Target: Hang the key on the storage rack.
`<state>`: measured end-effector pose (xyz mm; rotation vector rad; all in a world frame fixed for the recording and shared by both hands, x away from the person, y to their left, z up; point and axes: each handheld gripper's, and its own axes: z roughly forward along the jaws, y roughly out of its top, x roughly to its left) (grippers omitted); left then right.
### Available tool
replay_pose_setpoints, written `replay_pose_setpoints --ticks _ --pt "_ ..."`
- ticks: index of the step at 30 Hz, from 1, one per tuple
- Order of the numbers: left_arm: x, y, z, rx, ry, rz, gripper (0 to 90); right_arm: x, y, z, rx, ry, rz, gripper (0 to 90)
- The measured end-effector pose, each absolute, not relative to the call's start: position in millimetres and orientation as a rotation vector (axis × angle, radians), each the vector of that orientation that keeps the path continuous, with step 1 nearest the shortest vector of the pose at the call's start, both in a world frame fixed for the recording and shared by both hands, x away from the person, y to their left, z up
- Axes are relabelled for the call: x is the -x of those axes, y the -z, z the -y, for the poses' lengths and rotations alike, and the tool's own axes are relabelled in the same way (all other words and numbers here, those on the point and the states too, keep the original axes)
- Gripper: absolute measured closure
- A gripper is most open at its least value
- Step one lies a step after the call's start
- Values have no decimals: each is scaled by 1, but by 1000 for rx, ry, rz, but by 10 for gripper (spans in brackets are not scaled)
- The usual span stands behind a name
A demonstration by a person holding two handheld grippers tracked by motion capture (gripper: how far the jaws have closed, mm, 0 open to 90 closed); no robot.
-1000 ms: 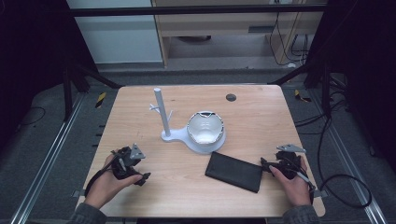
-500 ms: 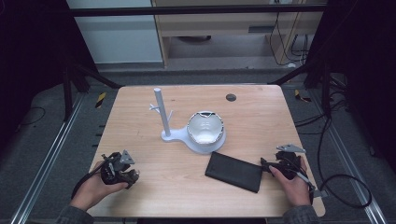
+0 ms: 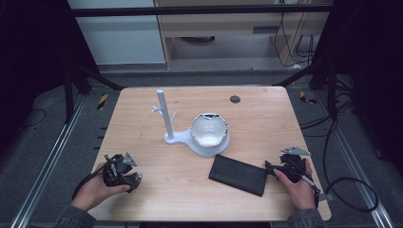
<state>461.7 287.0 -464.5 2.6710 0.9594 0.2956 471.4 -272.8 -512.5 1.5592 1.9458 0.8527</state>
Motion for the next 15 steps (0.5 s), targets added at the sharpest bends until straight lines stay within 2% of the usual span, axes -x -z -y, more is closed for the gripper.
replay_pose_setpoints --ticks 9,13,15 --pt "-468 470 -287 -2670 -226 -972 356 -471 512 273 -1558 -853 -1947 55" --pt "-469 468 -288 -2664 -184 -960 476 -471 512 272 -1558 -853 -1947 55" --pt "-467 467 -286 -2669 -180 -953 566 -471 512 272 -1558 -853 -1947 55"
